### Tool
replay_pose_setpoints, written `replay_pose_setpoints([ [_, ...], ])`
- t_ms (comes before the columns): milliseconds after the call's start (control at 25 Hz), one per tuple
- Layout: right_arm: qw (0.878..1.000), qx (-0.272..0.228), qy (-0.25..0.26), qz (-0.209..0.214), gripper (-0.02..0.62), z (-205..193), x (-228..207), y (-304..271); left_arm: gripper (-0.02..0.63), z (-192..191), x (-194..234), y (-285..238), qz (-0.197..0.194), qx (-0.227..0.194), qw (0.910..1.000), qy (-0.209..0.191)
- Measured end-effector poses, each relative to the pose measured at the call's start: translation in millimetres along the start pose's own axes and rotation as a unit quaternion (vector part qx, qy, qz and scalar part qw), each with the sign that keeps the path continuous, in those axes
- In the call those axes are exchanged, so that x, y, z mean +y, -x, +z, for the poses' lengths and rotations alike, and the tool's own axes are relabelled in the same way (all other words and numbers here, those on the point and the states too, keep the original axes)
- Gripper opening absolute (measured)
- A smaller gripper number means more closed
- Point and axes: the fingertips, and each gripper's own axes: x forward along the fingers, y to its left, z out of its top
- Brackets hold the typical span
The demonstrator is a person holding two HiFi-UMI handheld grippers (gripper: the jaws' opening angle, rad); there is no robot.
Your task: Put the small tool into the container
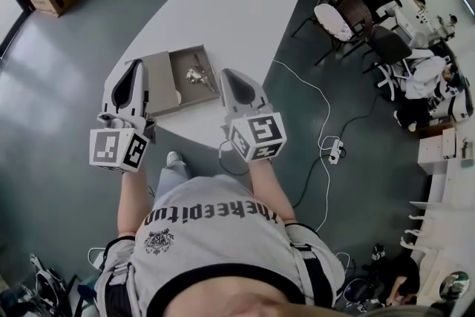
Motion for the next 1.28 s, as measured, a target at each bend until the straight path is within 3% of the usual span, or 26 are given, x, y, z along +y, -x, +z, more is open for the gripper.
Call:
replay_pose_setpoints([
  [1280, 0.999, -0.049, -0.004, 0.0, -0.005, 25, -5, 30, 0.012, 13, -22, 19, 0.013, -0.014, 0.9998, -0.01],
])
